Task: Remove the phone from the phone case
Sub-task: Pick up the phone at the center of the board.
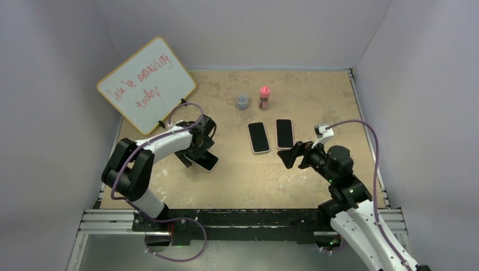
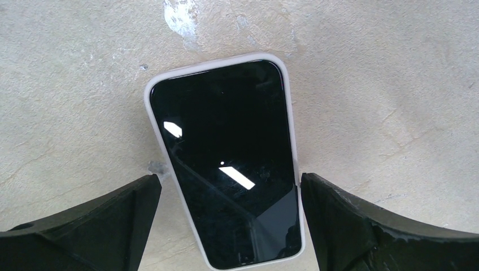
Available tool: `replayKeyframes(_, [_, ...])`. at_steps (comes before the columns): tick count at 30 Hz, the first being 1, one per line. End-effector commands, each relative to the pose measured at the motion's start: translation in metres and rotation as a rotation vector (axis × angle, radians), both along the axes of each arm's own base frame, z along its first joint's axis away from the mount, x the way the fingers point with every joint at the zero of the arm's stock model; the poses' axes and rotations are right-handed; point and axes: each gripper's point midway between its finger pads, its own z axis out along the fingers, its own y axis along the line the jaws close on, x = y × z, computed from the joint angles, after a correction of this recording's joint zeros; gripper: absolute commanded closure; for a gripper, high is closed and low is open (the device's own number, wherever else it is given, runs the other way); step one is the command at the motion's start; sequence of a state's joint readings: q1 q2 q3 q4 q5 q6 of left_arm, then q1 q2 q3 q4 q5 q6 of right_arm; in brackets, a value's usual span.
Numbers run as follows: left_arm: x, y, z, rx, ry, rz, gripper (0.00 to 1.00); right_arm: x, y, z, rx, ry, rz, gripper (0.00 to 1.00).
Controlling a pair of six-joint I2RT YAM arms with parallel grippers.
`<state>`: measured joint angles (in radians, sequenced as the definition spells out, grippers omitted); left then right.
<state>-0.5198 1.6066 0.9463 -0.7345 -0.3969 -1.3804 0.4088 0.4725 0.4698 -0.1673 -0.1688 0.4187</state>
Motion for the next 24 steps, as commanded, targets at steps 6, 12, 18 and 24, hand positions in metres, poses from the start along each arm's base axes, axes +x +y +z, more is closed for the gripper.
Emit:
replayKeyframes(6, [0.007, -0.008, -0.013, 0.01, 0.032, -0.014, 0.0, -0.002, 0.006, 0.007, 0.017, -0.037, 0.025, 0.01])
replayKeyframes(12, [0.007, -0.013, -0.022, -0.016, 0.04, -0.045, 0.0, -0.003, 0.008, 0.006, 0.018, -0.038, 0.04, 0.01])
replayKeyframes(18, [0.002, -0.006, -0.017, 0.008, 0.034, -0.083, 0.07, -0.006, 0.014, 0.006, 0.018, -0.039, 0.083, 0.01])
replayKeyframes(24, [0.007, -0.006, -0.009, 0.02, -0.017, -0.197, 0.18, -0.011, 0.026, -0.005, -0.001, 0.021, 0.172, 0.01])
